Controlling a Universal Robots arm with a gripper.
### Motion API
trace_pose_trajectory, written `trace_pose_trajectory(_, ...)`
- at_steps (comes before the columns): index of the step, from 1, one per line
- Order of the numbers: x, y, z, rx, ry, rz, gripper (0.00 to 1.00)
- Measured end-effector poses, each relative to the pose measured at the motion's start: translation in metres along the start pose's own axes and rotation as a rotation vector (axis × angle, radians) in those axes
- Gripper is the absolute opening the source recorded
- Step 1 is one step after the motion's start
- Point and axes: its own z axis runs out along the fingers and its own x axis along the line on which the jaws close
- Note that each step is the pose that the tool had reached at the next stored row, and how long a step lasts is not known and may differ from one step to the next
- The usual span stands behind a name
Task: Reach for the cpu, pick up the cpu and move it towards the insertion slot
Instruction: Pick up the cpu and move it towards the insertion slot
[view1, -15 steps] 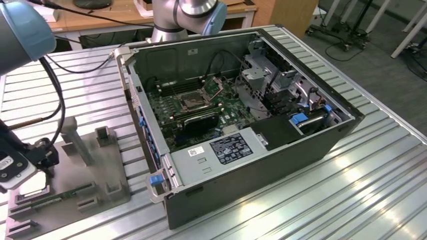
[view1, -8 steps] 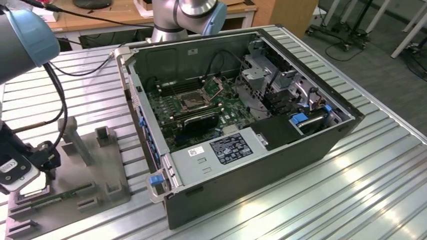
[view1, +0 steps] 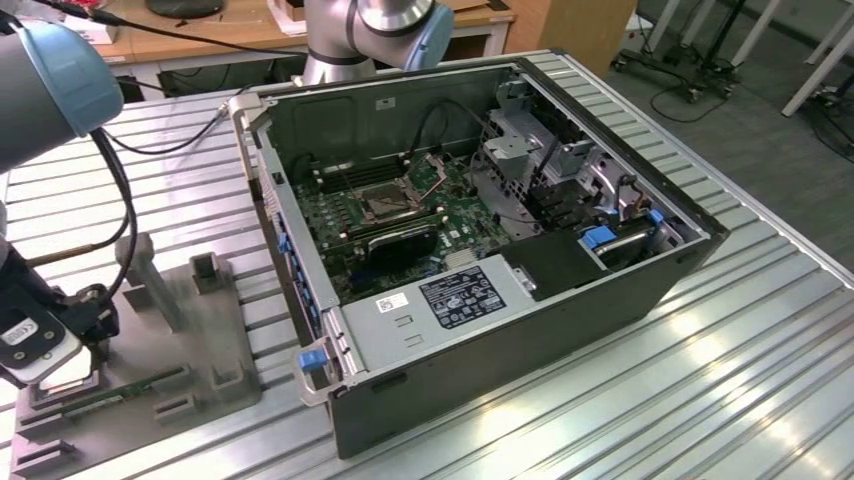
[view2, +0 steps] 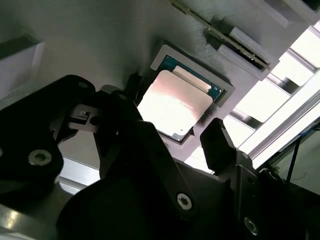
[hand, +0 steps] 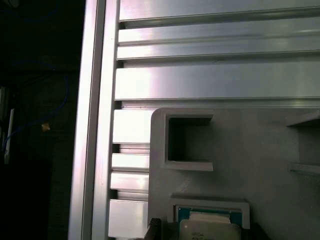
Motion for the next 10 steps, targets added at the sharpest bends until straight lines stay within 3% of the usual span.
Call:
trace_pose_trajectory(6, 0.0, 0.0, 0.0003, 0.0, -0.0001, 0.0, 0.73)
trace_pose_trajectory(7, 0.0, 0.0, 0.0003, -0.0001, -0.0001, 0.0, 0.66)
trace_pose_trajectory(10, -0.0003, 0.0001, 0.0005, 0.0002, -0.0003, 0.0, 0.66)
